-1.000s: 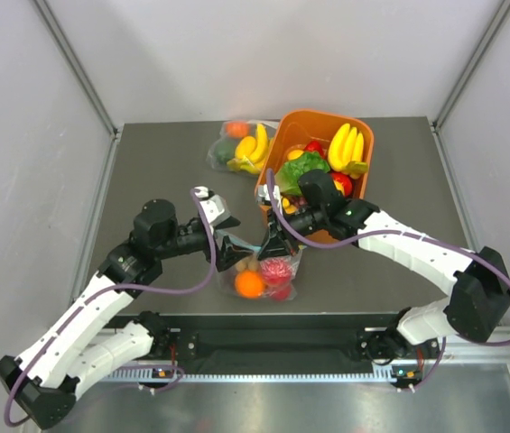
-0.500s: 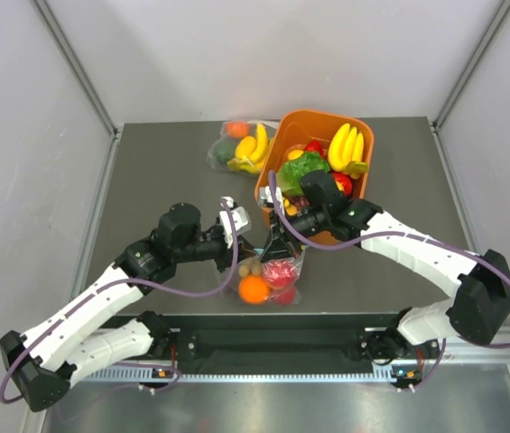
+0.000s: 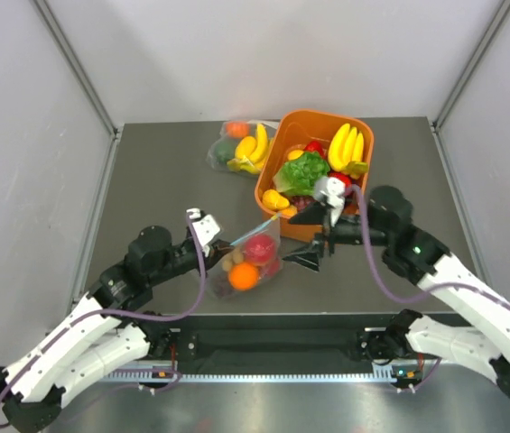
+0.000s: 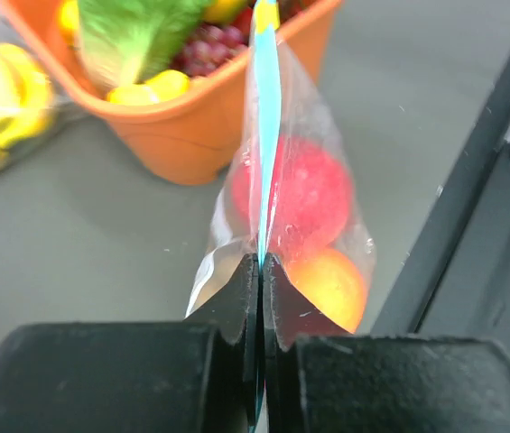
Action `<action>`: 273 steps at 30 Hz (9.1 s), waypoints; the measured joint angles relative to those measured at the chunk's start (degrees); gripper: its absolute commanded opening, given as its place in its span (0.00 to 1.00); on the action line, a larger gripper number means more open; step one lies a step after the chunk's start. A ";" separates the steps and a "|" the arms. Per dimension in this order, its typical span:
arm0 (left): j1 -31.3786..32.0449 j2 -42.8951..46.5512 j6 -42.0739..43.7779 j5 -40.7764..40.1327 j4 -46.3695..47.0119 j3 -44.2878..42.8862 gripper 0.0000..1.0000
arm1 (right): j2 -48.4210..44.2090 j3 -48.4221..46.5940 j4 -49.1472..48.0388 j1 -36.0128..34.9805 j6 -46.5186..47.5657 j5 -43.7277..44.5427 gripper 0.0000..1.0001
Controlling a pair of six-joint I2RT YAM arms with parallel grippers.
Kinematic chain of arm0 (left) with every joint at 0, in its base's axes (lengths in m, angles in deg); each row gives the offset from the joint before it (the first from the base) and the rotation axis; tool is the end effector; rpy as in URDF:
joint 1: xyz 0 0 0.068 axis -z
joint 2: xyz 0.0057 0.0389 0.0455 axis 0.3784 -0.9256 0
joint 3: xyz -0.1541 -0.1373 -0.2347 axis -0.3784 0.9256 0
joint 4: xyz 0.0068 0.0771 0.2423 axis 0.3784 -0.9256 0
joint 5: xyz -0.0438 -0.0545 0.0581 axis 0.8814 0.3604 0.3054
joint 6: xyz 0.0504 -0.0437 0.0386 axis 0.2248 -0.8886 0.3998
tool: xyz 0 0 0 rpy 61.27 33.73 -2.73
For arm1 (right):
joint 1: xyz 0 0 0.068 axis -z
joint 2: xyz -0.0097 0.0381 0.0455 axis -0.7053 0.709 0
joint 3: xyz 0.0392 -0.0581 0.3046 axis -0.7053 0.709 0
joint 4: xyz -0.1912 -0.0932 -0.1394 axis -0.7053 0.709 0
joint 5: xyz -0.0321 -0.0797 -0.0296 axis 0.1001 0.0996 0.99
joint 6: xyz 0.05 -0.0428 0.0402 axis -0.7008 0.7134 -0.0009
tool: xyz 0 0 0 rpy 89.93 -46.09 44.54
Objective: Open the zip-top bag and remove the fake food
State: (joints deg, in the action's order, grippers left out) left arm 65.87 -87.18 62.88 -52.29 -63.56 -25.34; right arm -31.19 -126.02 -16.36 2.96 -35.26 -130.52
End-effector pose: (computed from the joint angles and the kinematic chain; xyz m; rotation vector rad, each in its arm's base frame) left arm 0.0897 -0.1057 0.3377 0.9506 1.6727 -0.6559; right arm 0.1278 0.1722 0.3867 -1.1614 1.5248 1.1454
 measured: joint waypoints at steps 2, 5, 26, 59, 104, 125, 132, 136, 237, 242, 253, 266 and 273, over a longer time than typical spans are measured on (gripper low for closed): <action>-0.04 1.68 -0.33 -1.27 0.00 0.48 0.00 | -6.38 3.65 -3.30 0.44 -1.53 3.50 0.98; -0.04 1.38 -0.48 -1.77 -0.02 0.57 0.00 | -12.96 8.41 -9.05 0.55 -3.89 6.86 0.98; -0.09 4.83 -1.44 6.47 -0.33 1.90 0.00 | -2.29 25.38 -37.90 6.60 -12.17 3.32 0.95; -0.09 -6.23 -2.97 11.89 5.05 -5.62 0.85 | 14.93 32.24 -82.20 7.13 -37.73 -12.48 0.00; 15.17 -26.99 6.71 -8.90 7.85 -15.58 0.25 | 11.19 30.49 -63.10 5.73 -28.74 -9.01 0.00; 15.17 -26.88 7.32 -6.73 7.10 -15.61 0.01 | 2.34 30.49 -51.12 5.40 -23.67 -2.36 0.00; 15.17 -23.15 5.92 -5.81 5.68 -15.08 0.01 | 2.34 30.21 -50.05 5.55 -22.49 -2.47 0.08; 15.06 -20.81 4.72 -3.45 4.37 -14.80 0.00 | 2.16 29.94 -49.72 5.86 -21.57 -3.82 0.50; 10.38 -13.64 1.42 3.65 -0.24 -9.33 0.05 | -14.36 26.67 -27.15 17.81 -14.14 -3.45 0.00; 10.38 -10.58 0.31 3.13 -1.79 -8.04 0.05 | -17.68 26.67 -22.71 19.63 -16.04 1.31 0.00; 10.34 -4.44 -1.75 2.95 -5.84 -6.95 0.05 | -22.14 26.56 -13.29 20.46 -18.27 10.97 0.00; 10.34 1.38 -3.04 0.96 -10.75 -6.91 0.06 | -23.32 25.88 -7.72 20.83 -19.23 17.94 0.00; 10.34 2.93 -3.85 2.19 -10.64 -5.51 0.01 | -22.97 25.83 -7.04 22.18 -19.21 21.16 0.01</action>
State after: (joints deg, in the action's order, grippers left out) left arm 76.21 -84.25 59.03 -50.11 -74.20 -30.85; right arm -54.16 -100.19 -23.40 25.15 -54.47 -109.36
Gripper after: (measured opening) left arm 0.142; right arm 0.004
